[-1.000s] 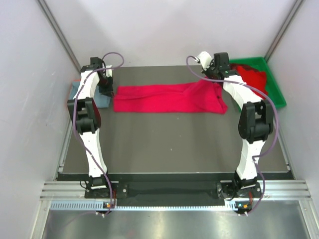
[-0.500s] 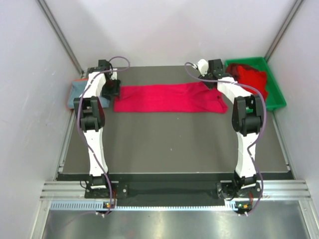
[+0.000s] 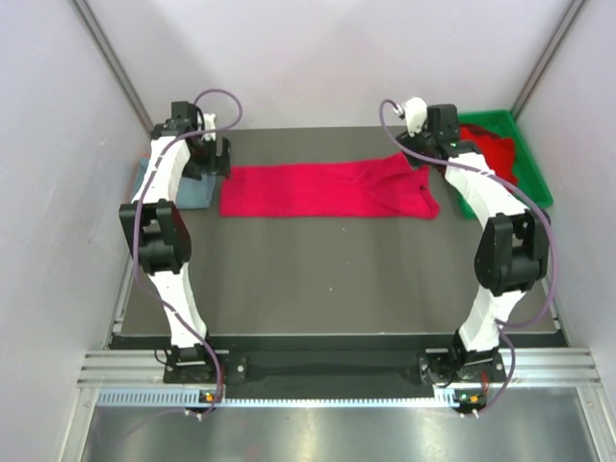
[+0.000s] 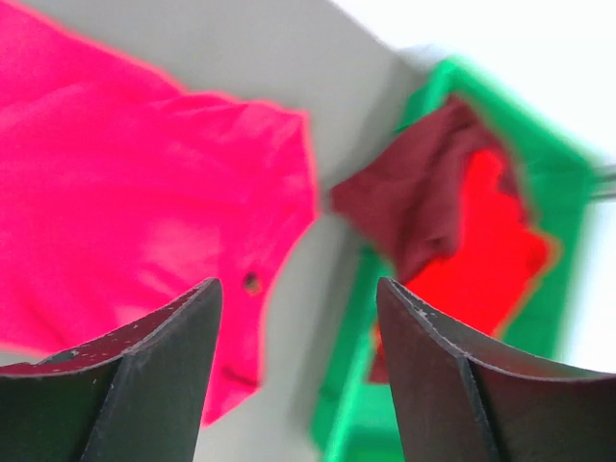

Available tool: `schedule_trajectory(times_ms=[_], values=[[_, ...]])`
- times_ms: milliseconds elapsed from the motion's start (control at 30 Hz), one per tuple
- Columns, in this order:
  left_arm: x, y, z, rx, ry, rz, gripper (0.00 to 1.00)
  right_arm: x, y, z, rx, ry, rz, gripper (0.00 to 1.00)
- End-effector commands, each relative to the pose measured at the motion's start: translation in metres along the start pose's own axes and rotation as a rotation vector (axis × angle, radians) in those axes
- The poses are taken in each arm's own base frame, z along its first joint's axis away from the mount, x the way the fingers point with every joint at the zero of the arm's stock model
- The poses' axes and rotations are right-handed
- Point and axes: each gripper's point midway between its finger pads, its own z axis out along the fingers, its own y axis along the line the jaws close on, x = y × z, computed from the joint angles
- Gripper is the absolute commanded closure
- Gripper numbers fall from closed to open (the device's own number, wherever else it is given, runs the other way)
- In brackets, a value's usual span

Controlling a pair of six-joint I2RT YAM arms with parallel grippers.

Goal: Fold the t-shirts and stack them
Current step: Fold the tshirt

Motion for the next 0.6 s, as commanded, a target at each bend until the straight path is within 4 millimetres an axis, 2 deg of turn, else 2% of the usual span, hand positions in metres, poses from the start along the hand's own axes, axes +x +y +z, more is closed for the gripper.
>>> schedule_trajectory(times_ms=[0, 67, 100, 133, 233, 267, 333, 367, 467, 567], values=[[0.035, -0.017, 0.021, 0.105, 0.097, -0.032, 0.07, 0.058, 0.035, 0.0, -0.177, 0.14, 0.236, 0.34], [0.047, -0.026, 0.031, 0.159, 0.129, -0.057, 0.08, 0.084, 0.048, 0.002, -0.217, 0.199, 0.296, 0.33], [0.059, -0.027, 0.041, 0.167, 0.168, -0.067, 0.09, 0.09, 0.053, 0.002, -0.246, 0.204, 0.315, 0.33], [0.062, -0.03, 0.044, 0.18, 0.177, -0.067, 0.11, 0.1, 0.057, 0.003, -0.257, 0.223, 0.317, 0.33], [0.073, -0.032, 0.057, 0.205, 0.219, -0.058, 0.14, 0.115, 0.055, 0.008, -0.274, 0.246, 0.335, 0.34], [0.074, -0.034, 0.059, 0.217, 0.225, -0.056, 0.15, 0.121, 0.048, 0.009, -0.271, 0.251, 0.358, 0.34], [0.078, -0.034, 0.066, 0.224, 0.241, -0.057, 0.15, 0.123, 0.05, 0.014, -0.288, 0.252, 0.368, 0.35], [0.079, -0.035, 0.067, 0.224, 0.245, -0.058, 0.16, 0.131, 0.034, 0.015, -0.271, 0.25, 0.401, 0.35], [0.082, -0.036, 0.071, 0.226, 0.257, -0.06, 0.16, 0.131, 0.029, 0.02, -0.295, 0.241, 0.439, 0.36], [0.082, -0.037, 0.072, 0.218, 0.256, -0.049, 0.16, 0.134, 0.034, 0.02, -0.356, 0.234, 0.479, 0.39]])
